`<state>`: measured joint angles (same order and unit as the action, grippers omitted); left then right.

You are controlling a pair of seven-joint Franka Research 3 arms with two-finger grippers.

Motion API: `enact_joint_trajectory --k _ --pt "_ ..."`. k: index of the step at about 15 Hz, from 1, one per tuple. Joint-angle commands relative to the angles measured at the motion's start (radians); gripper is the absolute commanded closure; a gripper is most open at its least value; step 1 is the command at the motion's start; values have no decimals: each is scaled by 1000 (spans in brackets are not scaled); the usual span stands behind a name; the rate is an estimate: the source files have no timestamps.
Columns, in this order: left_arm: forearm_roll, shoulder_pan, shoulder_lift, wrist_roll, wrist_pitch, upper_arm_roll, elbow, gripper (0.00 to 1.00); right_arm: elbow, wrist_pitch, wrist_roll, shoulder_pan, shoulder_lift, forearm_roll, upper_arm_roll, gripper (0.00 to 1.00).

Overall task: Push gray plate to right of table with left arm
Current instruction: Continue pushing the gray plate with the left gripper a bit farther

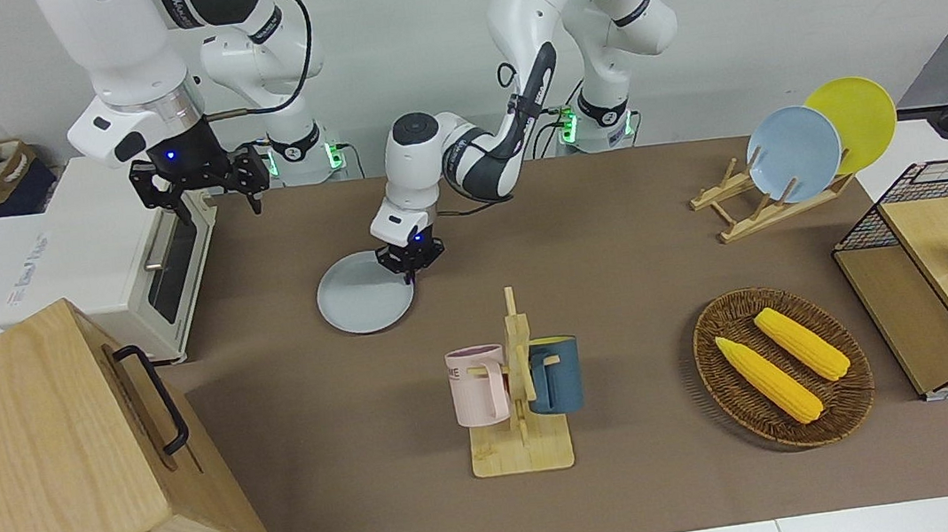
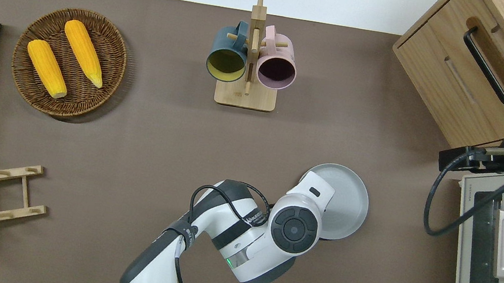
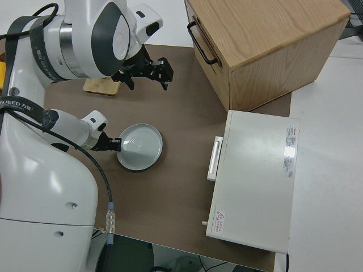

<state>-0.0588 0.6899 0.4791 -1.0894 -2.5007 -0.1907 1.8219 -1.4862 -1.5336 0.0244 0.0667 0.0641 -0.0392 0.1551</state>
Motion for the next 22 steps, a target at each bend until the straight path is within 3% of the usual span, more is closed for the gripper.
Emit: enact_joint_trajectory --k 1,2,3,4,5,6,15,18,22 --pt "-15 20 53 -23 22 8 -56 1000 1 10 3 1 -6 7 0 17" --pt "-13 20 53 -23 20 8 -56 822 1 10 5 1 -6 7 0 17" --pt "-12 19 55 -23 20 8 -56 471 1 10 3 1 -6 7 0 17" --pt "-10 19 55 -23 20 10 -56 183 1 10 3 1 -6 7 0 17" --pt "-15 19 55 -24 20 10 -62 54 1 10 3 1 -6 7 0 17" --pt "-15 19 55 -24 20 10 -68 9 1 10 5 1 -6 7 0 17" --pt "-21 8 49 -15 25 14 -67 7 1 10 3 1 -6 7 0 17" --pt "-21 -1 18 2 61 19 -59 7 1 10 3 1 -6 7 0 17" --pt "-1 -59 -63 129 105 10 25 9 1 10 3 1 -6 7 0 17"
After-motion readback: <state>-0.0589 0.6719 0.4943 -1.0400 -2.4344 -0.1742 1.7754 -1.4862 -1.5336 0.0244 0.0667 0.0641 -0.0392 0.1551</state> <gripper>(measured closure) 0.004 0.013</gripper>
